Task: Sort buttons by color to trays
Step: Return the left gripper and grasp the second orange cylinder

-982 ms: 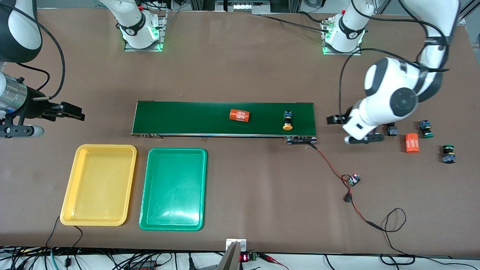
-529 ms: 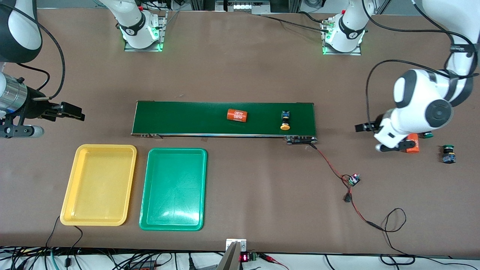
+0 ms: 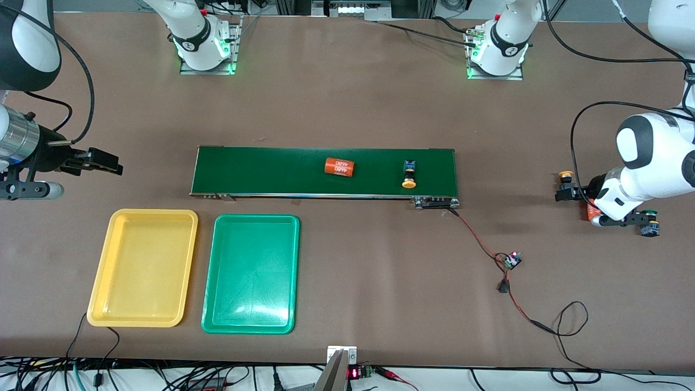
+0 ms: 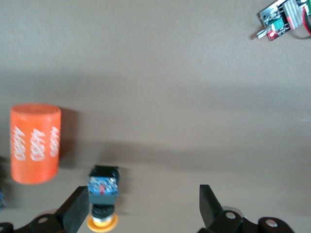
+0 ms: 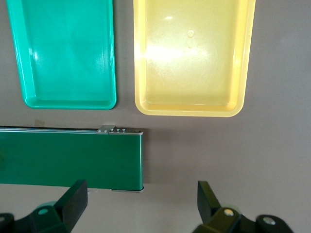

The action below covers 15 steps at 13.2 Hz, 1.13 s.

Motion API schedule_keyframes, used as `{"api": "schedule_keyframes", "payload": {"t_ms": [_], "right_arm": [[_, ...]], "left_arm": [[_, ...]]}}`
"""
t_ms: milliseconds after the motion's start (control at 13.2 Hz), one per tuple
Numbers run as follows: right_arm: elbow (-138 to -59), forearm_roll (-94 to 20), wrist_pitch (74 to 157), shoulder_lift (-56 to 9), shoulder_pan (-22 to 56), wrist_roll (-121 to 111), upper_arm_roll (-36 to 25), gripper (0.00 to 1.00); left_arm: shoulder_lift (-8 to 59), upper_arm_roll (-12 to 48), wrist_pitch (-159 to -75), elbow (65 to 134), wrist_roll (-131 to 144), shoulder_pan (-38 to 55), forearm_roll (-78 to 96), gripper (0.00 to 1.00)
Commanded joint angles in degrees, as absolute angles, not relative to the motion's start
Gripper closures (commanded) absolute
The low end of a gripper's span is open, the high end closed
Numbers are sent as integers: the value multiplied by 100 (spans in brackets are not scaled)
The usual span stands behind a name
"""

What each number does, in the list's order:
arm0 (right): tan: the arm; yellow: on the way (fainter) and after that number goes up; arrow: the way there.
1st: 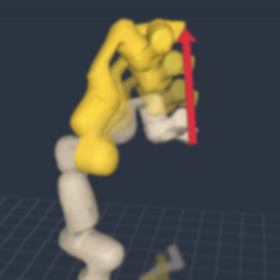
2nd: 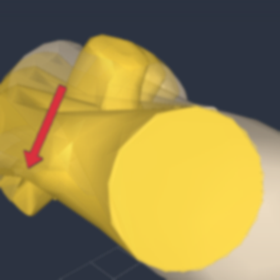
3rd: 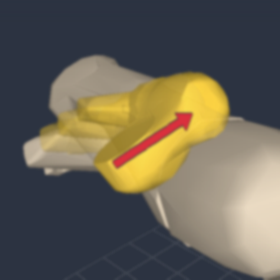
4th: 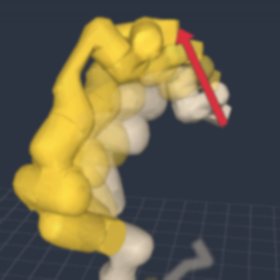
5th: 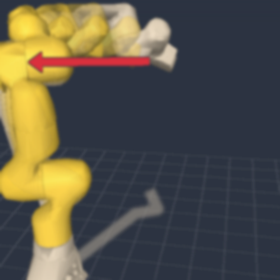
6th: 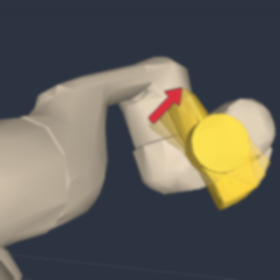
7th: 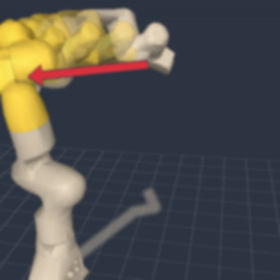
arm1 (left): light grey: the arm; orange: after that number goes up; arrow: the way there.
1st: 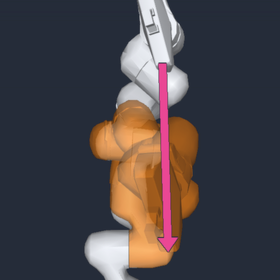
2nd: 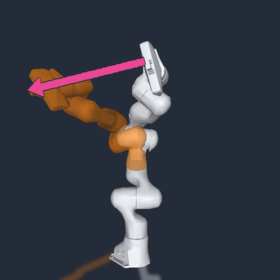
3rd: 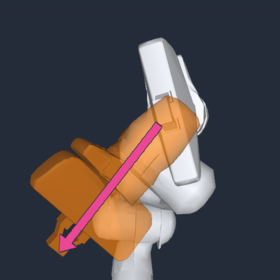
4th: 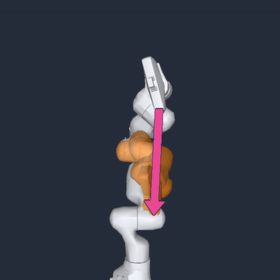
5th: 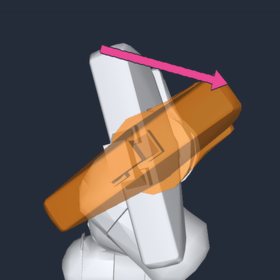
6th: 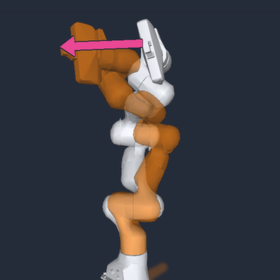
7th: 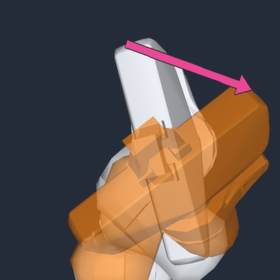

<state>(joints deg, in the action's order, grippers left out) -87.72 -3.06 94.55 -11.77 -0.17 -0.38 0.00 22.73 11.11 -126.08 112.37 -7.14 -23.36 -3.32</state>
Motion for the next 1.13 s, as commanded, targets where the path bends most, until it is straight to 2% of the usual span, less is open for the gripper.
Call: {"api": "schedule_keyframes", "payload": {"t_ms": [0,151,453,1058], "right_arm": [[-8745,-404,9466,-1195,-79,-132,35,0],[-8736,-404,9466,-1195,-88,-123,35,0],[-8736,-387,9457,-1195,-88,-141,35,0],[-8728,-343,9448,-1195,-193,-132,26,0]], "left_arm": [[2609,1195,-12970,10916,-1010,-2557,-885,0],[2794,1195,-13341,10802,-1439,-2846,-1142,0],[2979,1195,-13508,10793,-1976,-3137,-1151,0],[3190,1195,-13526,10872,-2416,-3296,-1143,0]]}}
